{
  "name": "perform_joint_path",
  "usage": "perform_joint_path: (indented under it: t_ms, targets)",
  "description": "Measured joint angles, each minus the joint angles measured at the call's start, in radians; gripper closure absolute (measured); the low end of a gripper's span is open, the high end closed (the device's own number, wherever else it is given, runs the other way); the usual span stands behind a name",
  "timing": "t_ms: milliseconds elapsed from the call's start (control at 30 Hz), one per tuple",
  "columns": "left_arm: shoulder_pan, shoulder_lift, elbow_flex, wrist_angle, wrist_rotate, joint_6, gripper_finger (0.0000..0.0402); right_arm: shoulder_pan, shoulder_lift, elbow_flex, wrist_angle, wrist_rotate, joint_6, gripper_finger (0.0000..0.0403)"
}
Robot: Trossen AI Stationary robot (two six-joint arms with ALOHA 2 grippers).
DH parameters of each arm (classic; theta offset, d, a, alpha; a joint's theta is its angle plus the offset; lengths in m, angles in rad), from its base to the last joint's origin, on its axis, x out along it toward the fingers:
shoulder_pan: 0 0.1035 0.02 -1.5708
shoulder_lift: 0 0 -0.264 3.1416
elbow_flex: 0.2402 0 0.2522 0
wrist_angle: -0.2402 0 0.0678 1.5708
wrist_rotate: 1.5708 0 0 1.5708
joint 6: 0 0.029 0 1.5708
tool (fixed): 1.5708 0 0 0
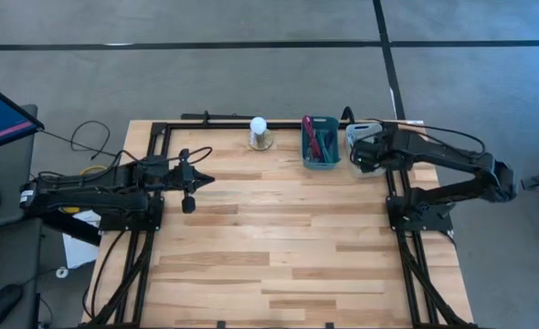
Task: Pick & Place USB Port
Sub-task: Put the green charger cable into the gray bin
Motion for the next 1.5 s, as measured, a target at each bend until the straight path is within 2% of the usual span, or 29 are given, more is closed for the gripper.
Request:
perform_joint_path:
  t_ms: [267,467,700,1067,1167,1500]
  targets:
    - [0.000,0.000,0.000,0.005,0.000,0.000,0.0385,-0.139,0.003,0.000,0.198,-0.001,-0.158,0.0403]
    - [0.000,0.000,0.000,0.005,0.000,0.000,0.0385,-0.205,0.003,0.000,0.209,-0.027,-0.187,0.0403]
    - [0.000,0.000,0.000,0.006,0.000,0.000,0.0385,-0.218,0.048,0.001,0.208,-0.059,-0.200,0.0403]
    - [0.000,0.000,0.000,0.008,0.000,0.000,0.0385,-0.218,0.216,0.001,0.208,-0.098,-0.266,0.0403]
    - [0.000,0.000,0.000,0.008,0.000,0.000,0.0385,-0.218,0.245,0.001,0.208,-0.080,-0.269,0.0400]
    - [0.000,0.000,0.000,0.008,0.000,0.000,0.0385,-0.207,0.283,0.001,0.205,-0.053,-0.292,0.0340]
